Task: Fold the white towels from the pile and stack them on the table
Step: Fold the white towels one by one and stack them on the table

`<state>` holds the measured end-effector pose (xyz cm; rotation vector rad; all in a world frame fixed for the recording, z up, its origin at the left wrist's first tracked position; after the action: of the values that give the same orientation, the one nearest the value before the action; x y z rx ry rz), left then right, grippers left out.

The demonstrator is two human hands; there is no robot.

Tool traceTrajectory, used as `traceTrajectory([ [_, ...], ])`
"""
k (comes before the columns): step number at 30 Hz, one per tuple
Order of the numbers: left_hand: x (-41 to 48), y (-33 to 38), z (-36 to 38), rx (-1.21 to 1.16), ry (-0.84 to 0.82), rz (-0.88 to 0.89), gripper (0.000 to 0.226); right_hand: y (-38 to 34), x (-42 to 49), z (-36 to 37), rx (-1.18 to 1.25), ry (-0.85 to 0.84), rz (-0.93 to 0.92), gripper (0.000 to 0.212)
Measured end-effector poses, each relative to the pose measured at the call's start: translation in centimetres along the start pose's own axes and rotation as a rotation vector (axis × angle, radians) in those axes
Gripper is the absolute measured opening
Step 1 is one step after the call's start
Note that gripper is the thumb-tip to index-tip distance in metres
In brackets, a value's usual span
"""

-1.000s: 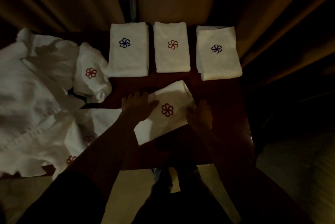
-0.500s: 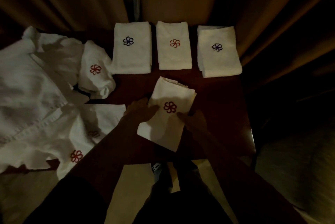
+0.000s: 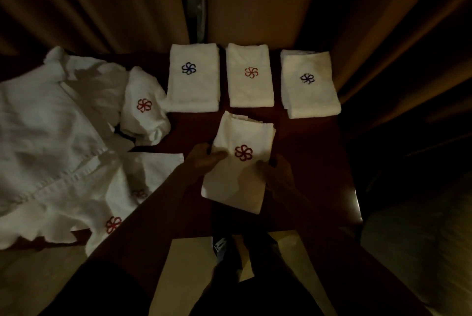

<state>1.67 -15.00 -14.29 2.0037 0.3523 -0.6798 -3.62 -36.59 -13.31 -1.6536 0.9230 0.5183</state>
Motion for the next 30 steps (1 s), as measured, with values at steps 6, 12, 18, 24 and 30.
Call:
traceTrajectory([
  [6,-0.4,3.8,-0.9,-0.154,-0.046,0.056,0.068,-2.8,-0.1,-1.3,0.018,0.054,-0.074,0.026],
  [12,0.1,7.9,-1.1,-0.365,-0.191,0.128,0.066,-6.0,-0.9,-3.7,0.094,0.09,-0.142,0.028],
  [18,1.9,13.7,0.3,-0.435,-0.158,0.141,0.031,-10.4,-0.2,-7.9,0.162,0.228,-0.187,0.018],
  [24,5.0,18.7,2.6,-0.366,-0.125,0.187,0.033,-14.3,2.9,-12.3,0.148,0.277,-0.222,0.017],
  [30,8.5,22.9,5.6,-0.347,-0.119,0.216,0.027,-17.4,7.5,-15.8,0.06,0.278,-0.224,0.028],
])
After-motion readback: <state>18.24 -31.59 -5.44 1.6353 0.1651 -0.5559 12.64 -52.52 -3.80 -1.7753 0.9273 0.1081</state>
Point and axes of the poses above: each hand's wrist, its own x-axis towards the middle knuckle, its own z-axis out of the palm, y = z × x, the point moved 4 cm from there along x, towards the middle knuckle, and after that the axes turned 8 degrees about z, right-handed, at the moved point
